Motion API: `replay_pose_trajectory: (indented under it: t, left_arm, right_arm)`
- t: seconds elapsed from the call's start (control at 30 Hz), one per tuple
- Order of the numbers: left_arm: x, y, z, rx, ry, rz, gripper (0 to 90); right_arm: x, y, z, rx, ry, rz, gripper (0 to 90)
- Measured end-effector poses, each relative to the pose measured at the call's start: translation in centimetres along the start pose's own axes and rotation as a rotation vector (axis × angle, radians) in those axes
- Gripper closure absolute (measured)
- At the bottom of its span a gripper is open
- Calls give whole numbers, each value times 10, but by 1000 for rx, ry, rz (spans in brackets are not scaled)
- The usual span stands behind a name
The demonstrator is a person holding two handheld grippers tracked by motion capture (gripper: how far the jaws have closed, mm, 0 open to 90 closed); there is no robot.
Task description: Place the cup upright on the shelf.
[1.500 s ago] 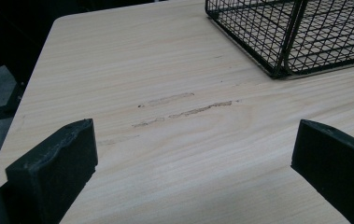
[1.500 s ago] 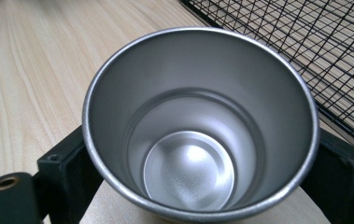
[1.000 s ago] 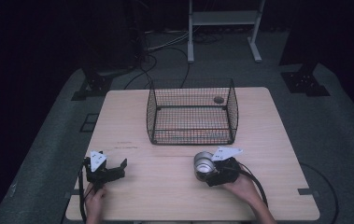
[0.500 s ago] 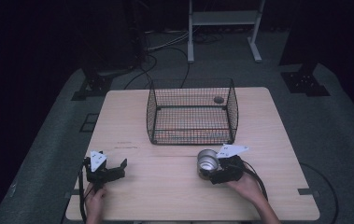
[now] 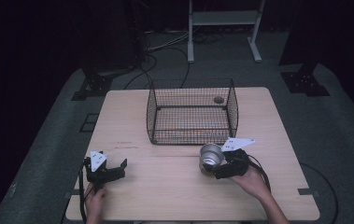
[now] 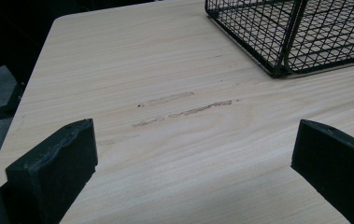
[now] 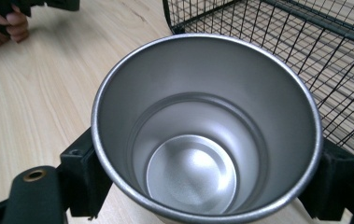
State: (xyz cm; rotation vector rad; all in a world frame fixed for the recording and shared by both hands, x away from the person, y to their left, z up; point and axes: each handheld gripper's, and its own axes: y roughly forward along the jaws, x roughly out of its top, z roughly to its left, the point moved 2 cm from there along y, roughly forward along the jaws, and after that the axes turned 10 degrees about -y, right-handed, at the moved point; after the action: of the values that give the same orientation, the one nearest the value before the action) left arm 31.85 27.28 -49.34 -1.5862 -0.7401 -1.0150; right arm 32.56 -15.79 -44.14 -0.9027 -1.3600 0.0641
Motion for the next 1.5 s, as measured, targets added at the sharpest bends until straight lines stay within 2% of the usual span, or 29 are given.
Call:
replay_pose_trajectory:
  t: [0.33, 0.73, 1.5]
  left_arm:
    - [0, 0, 0, 0, 0, 0, 0]
    - [0, 0, 0, 0, -3, -2, 0]
    - [0, 0, 0, 1, 0, 4, 0]
  right_arm:
    - [15, -10, -7, 22, 15, -20, 179]
    - [42, -19, -14, 15, -35, -25, 179]
    - [77, -23, -25, 41, -42, -44, 179]
